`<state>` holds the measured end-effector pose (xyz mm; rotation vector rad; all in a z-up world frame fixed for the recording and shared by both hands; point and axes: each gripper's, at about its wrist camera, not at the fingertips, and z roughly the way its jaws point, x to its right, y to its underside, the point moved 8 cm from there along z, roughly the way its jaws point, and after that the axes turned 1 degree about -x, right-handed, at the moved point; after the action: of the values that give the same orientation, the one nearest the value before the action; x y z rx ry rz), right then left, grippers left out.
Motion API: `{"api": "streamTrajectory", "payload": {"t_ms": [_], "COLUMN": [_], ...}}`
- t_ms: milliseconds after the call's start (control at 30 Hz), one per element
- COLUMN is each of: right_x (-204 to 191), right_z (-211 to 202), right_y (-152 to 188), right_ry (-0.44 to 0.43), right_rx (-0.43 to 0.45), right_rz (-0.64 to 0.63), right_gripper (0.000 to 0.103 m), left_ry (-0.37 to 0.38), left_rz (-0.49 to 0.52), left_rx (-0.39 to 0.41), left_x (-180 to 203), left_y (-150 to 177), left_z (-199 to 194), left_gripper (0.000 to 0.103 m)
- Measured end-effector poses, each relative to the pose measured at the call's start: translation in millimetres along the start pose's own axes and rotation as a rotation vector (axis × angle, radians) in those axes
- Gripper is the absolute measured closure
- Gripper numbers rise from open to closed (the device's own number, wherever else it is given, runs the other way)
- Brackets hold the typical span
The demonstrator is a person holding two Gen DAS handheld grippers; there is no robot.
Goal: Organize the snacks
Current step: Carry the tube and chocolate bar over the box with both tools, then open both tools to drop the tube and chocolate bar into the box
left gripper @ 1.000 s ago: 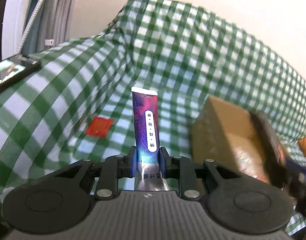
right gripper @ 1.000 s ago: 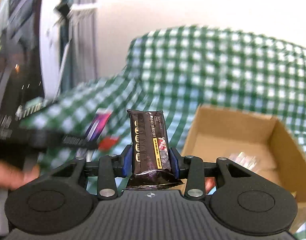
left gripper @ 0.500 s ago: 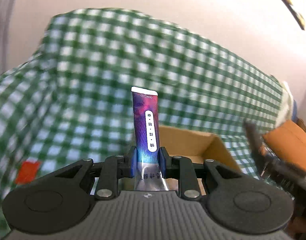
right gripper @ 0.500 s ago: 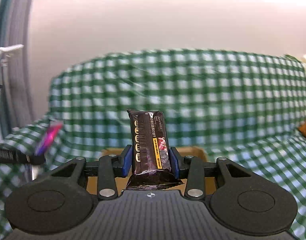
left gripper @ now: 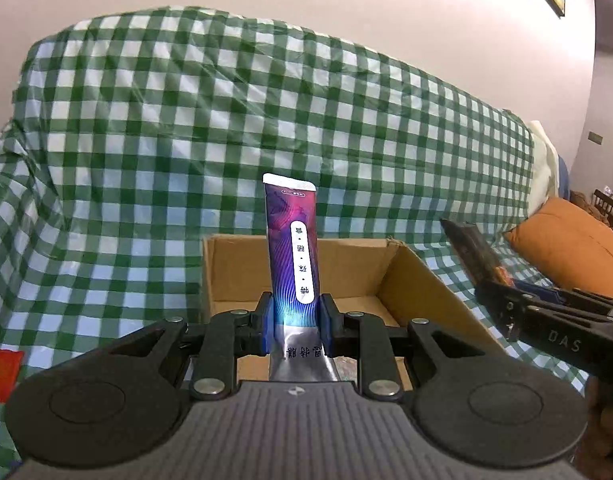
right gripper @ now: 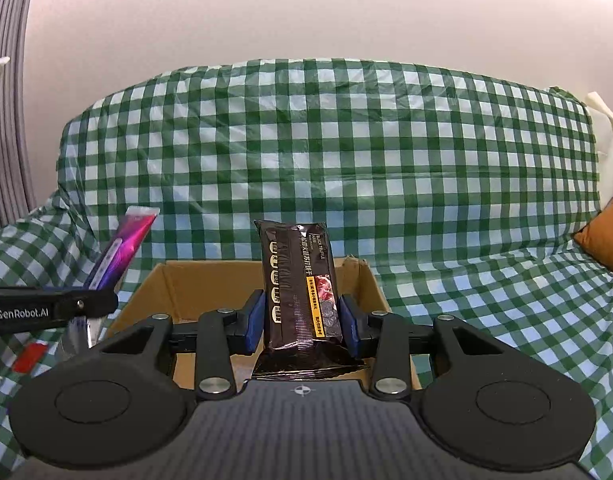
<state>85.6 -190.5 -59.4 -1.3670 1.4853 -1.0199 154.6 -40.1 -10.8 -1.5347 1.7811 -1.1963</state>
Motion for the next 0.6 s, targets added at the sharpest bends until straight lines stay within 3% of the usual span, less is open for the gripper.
{"api": "streamTrajectory", "payload": {"t_ms": [300,600], "right_x": [1.2,2.1], "right_z": [7.1,15.3], "right_y": [6.4,5.5], "right_ry": [0.011,0.010], "right_rx": [-0.016,-0.025], "right_rz": [-0.036,-0.047], "right_gripper": [0.062,0.062], "left_ry": [0.069,0.092], "left_rz": [-0.004,-0.010], "left_rx": [0.013,0.010], "left_x": [15.5,17.4], "left_y": [-0.8,-0.1], "left_z": [2.8,5.8], "left_gripper": [0.078,0.078]}}
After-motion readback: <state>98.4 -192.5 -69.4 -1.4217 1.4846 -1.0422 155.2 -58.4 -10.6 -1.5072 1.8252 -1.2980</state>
